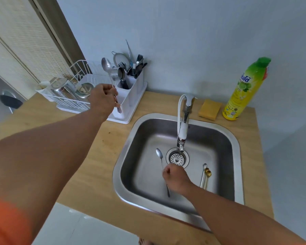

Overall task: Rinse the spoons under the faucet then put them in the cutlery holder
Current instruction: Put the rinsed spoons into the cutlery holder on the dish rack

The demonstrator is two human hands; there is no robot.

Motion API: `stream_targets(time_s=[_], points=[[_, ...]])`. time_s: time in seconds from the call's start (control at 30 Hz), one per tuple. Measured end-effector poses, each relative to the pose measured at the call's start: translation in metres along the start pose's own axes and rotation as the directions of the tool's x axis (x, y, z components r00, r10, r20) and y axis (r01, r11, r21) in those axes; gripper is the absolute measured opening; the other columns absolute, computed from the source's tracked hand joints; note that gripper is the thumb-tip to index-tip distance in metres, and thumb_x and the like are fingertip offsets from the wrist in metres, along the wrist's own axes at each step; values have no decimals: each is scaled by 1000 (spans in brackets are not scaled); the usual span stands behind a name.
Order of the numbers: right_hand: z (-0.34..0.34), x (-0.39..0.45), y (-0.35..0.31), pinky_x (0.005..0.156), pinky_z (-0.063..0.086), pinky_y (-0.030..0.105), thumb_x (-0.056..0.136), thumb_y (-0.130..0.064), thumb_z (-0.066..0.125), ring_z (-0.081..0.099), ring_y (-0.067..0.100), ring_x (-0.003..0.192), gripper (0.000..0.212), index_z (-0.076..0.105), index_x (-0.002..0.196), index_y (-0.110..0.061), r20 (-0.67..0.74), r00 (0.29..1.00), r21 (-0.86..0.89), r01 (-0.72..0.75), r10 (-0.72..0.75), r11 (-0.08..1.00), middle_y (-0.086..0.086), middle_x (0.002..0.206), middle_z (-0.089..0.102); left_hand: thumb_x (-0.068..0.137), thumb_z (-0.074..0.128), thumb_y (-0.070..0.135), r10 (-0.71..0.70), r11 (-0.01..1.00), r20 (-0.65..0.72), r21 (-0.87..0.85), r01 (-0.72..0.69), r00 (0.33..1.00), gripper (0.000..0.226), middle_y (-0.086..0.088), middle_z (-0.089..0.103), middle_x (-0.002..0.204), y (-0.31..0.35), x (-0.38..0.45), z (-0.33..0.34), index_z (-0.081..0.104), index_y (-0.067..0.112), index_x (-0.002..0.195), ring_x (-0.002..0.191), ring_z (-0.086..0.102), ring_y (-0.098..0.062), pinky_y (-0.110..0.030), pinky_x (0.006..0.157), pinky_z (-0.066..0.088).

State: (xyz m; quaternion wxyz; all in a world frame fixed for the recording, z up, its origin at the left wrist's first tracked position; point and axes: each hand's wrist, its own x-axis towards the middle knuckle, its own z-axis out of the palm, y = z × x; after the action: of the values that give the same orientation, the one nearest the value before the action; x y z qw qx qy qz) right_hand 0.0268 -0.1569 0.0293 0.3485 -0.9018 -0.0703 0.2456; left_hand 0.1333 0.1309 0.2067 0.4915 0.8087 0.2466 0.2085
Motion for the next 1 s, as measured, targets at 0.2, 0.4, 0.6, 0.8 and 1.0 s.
stream_targets(time_s=[0.2, 0.4, 0.6, 0.8, 1.0], points=[[1, 4, -55, 69, 48, 33, 93, -17, 60, 57, 15, 66, 11, 64, 84, -13, -99, 984, 167, 162, -147, 973, -4, 71, 63, 101, 61, 8, 56, 993, -51, 109, -50, 997, 7, -12, 76, 98, 10, 46, -16, 68, 9, 102, 62, 64, -11, -32, 46, 62], [-23, 22, -104, 68, 51, 34, 94, -30, 62, 55, 4, 63, 11, 59, 84, -29, -249, 932, 201, 315, -263, 927, -13, 66, 59, 95, 71, 25, 104, 968, -42, 234, -92, 994, 10, -3, 75, 96, -8, 69, -11, 66, 18, 99, 90, 70, -27, -39, 79, 56], [-73, 52, -160, 72, 56, 42, 94, -29, 61, 60, 12, 71, 10, 64, 89, -21, -430, 848, 178, 416, -310, 892, -12, 72, 60, 94, 72, 33, 53, 937, 45, 344, -65, 998, 11, 2, 69, 92, -54, 66, 1, 70, 22, 99, 87, 64, -21, -34, 80, 49], [-119, 87, -219, 72, 55, 40, 91, -27, 64, 55, 8, 67, 7, 60, 85, -26, -582, 733, 117, 503, -351, 856, -15, 69, 56, 92, 73, 25, 61, 932, 60, 353, -78, 996, 17, -3, 76, 93, -72, 47, 9, 80, 14, 103, 84, 65, -18, -29, 79, 47], [-133, 124, -252, 73, 54, 35, 91, -30, 64, 63, 14, 78, 8, 61, 84, -28, -583, 721, 45, 488, -374, 871, -15, 73, 61, 92, 67, 25, 29, 953, -30, 303, -19, 999, 23, -3, 71, 81, -76, 32, 10, 82, 7, 97, 74, 63, -22, -27, 72, 42]])
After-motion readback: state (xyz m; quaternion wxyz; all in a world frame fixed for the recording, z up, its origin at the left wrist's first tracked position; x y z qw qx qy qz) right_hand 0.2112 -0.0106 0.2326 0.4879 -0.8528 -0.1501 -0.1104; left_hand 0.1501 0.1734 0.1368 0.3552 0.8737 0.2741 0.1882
